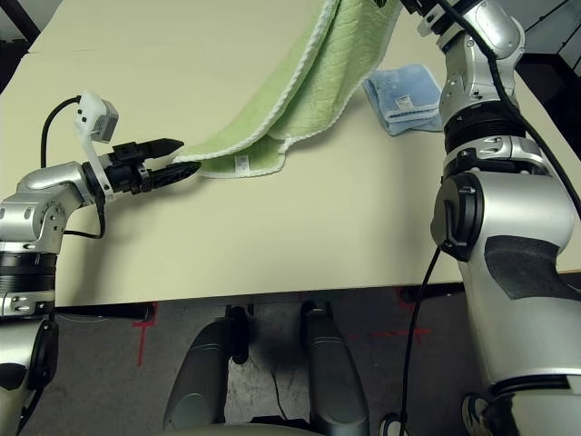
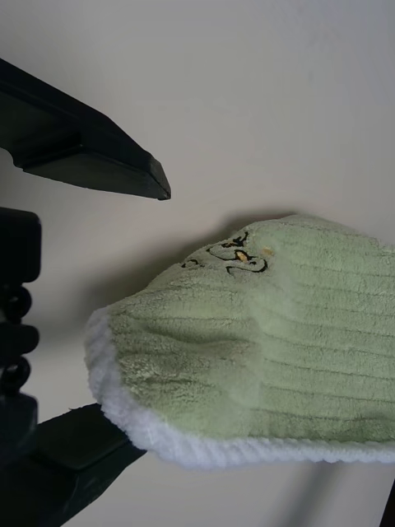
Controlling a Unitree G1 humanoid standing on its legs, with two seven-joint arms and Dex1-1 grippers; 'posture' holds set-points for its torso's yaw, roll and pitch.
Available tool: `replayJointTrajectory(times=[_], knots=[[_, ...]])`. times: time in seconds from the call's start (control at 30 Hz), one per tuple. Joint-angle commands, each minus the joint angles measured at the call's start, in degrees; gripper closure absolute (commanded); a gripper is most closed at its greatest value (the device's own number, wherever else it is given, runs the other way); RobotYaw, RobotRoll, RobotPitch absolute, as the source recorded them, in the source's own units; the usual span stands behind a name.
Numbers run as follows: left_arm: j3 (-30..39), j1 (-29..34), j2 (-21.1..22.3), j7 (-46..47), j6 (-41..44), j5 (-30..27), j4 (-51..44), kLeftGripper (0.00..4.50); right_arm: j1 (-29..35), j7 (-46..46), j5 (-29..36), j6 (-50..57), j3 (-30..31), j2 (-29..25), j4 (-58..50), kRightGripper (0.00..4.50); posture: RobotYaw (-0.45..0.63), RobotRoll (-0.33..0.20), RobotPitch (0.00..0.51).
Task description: Fold the towel and set it aside.
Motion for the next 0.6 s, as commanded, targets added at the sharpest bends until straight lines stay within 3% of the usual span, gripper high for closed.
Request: replayJointTrajectory(times=[0.03,0.4,0.5,0.6], knots=[[-0.1,0.0,-0.1,0.0,0.1,-0.5,-0.3,0.02,-0.9,0.6,0.3,0.1,-0.3,-0.5,-1.4,4.50,0.01,0.000,0.227],[2.1,0.1,-0.7,2.9,-2.8,-0.8,-0.7,0.02,-1.0,0.7,0.3,0.2,-0.2,-0.1,-1.2,4.50,0.01,0.000,0.227],[1.9,1.0,-0.2,2.4,-3.1,-0.8,-2.0,0.63,-1.0,0.6,0.2,0.3,-0.1,0.1,-1.2,4.50,0.01,0.000,0.227],[1.2,1.6,0.2,1.5,-3.7,-0.5,-3.1,1.68,-1.1,0.6,0.2,0.3,-0.1,0.2,-1.1,4.50,0.02,0.000,0.226]])
